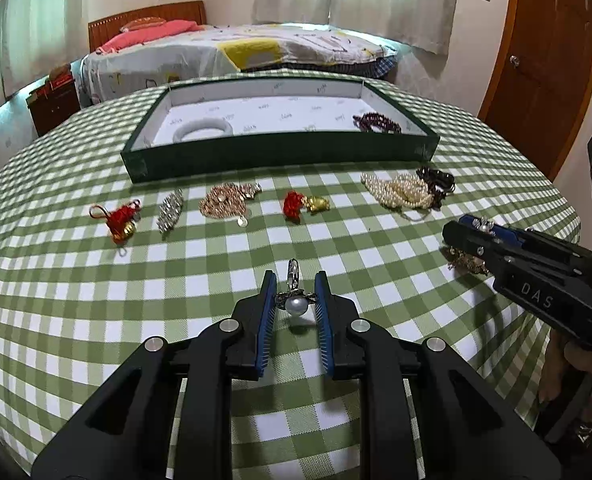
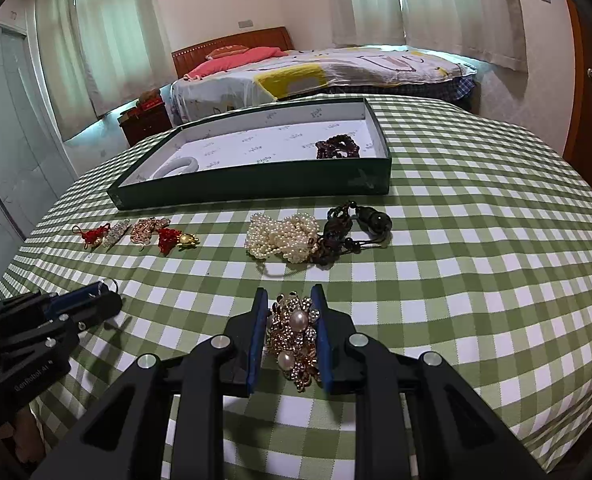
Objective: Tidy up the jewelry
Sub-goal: 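Grasp the silver pearl ring with the left tool, then carry the brooch and ring into the box and open both tools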
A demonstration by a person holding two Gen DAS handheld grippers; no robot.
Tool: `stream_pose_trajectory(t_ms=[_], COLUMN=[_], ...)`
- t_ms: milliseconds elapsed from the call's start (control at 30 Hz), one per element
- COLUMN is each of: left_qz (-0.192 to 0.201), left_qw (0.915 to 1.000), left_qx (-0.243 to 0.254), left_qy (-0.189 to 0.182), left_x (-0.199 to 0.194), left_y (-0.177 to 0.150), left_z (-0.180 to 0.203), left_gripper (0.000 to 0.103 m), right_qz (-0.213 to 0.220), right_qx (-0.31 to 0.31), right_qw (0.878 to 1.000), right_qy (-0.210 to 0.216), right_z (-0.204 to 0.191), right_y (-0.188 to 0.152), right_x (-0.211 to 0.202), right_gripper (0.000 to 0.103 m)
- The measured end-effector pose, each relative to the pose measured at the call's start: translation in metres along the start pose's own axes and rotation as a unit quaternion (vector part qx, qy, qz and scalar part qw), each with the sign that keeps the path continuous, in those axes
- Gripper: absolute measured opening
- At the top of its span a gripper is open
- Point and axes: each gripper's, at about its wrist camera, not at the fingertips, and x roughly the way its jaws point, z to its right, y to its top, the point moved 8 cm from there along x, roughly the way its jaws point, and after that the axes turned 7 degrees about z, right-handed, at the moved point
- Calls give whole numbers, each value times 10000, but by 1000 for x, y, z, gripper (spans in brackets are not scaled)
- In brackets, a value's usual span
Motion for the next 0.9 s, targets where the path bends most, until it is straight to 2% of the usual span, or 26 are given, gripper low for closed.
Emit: stream_pose_trajectory(t_ms=[233, 467, 633, 900], left_qz=[171, 358, 431, 678], left_qw=[9998, 9992, 9989, 9975], left_qx=[-2, -110, -191, -200], left_qy=[69, 103, 73, 48], left_x=[-5, -3, 8, 46], left_y=[11, 38, 61, 119], left_z=[-6, -18, -24, -24], left_gripper=[19, 19, 19, 19], right_qz=[80, 198, 338, 642], right_qx=[-75, -139, -180, -229], right_qw=[9999, 9996, 9992, 9974], right_qy=[52, 111, 140, 249], right_z=[-5, -14, -18, -27], right_y=[7, 27, 55, 119], right_x=[-6, -7, 2, 32], right_gripper=[23, 23, 23, 23])
